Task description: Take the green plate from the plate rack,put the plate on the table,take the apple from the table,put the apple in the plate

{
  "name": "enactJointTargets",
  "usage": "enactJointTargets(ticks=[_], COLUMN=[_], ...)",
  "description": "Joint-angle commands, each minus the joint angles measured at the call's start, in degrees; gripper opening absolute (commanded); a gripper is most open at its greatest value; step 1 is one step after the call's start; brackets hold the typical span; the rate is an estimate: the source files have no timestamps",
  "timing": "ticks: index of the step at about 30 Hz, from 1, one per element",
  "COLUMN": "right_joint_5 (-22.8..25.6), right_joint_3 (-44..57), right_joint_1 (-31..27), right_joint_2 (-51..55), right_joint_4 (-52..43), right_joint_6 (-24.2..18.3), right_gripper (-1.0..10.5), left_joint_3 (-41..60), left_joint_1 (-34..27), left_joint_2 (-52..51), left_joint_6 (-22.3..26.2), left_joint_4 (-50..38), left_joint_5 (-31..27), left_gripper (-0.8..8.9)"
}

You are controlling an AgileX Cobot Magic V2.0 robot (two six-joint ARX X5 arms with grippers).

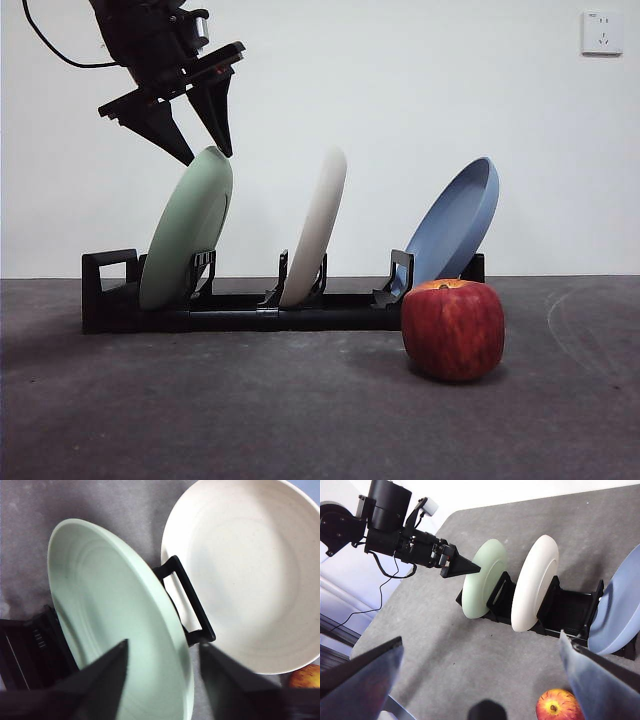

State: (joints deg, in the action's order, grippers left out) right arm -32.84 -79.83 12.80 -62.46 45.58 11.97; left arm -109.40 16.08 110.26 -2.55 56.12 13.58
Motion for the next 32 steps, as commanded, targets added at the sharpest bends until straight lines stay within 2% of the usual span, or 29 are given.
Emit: enactJointTargets(ticks=[1,2,15,19,28,32], right_joint_5=[0.09,0.09,0.09,0.09,0.09,0.09], right_joint_3=[-0.33,-0.33,-0.33,-0.33,-0.31,-0.33], right_joint_1=[0.11,0.11,0.11,0.11,0.11,0.11], right_joint_2=[-0.07,-0.07,-0.07,-0.07,-0.07,-0.07], right_joint_4=[-0.11,-0.11,-0.09,-0.11,-0.09,-0.04], right_joint_6=[-0.66,-0.66,-0.66,-0.66,-0.63,-0.63], right_gripper=[5.3,5.3,5.3,5.3,5.3,5.3], left_joint_3=[0.04,0.04,0.02,-0.63,-11.74,-19.41], left_joint_1=[0.13,0.13,0.15,0.15,0.92,1.6], left_joint_2=[0.37,0.37,0.2,-0.22,-0.22,-0.22], left_joint_6=[0.7,0.72,0.66,0.68,0.68,0.74], left_joint_4=[0.04,0.02,0.02,-0.04,0.33,4.09], left_joint_5=[-0.13,-0.13,0.46,3.41,4.42,4.59], left_gripper=[0.14,-0.14,-0.09,-0.09,-0.09,-0.09])
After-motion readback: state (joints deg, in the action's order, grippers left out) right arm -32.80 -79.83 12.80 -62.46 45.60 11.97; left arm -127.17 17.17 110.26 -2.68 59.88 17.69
